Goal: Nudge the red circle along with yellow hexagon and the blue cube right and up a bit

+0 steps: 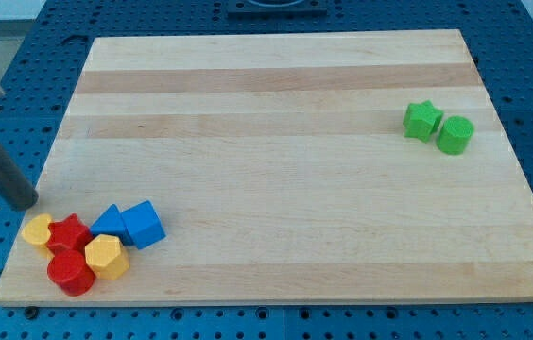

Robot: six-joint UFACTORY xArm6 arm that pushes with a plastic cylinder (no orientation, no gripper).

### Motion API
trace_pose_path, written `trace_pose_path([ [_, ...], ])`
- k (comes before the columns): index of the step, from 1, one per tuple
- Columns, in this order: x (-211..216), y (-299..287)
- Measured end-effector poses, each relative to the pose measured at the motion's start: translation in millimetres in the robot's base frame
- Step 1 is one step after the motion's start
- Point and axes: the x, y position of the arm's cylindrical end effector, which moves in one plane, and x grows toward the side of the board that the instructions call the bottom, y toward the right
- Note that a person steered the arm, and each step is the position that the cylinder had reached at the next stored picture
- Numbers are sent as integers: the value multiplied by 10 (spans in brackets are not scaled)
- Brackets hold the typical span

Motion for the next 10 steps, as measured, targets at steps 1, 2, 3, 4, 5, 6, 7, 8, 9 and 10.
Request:
trace_pose_path([
  [1, 285, 0],
  [2, 595, 2],
  [3, 966, 10],
  [4, 969, 136],
  [5, 756, 300],
  [6, 811, 305],
  [7, 987, 374],
  [8, 990, 912],
  [9, 983, 1027],
  [10, 700, 1255],
])
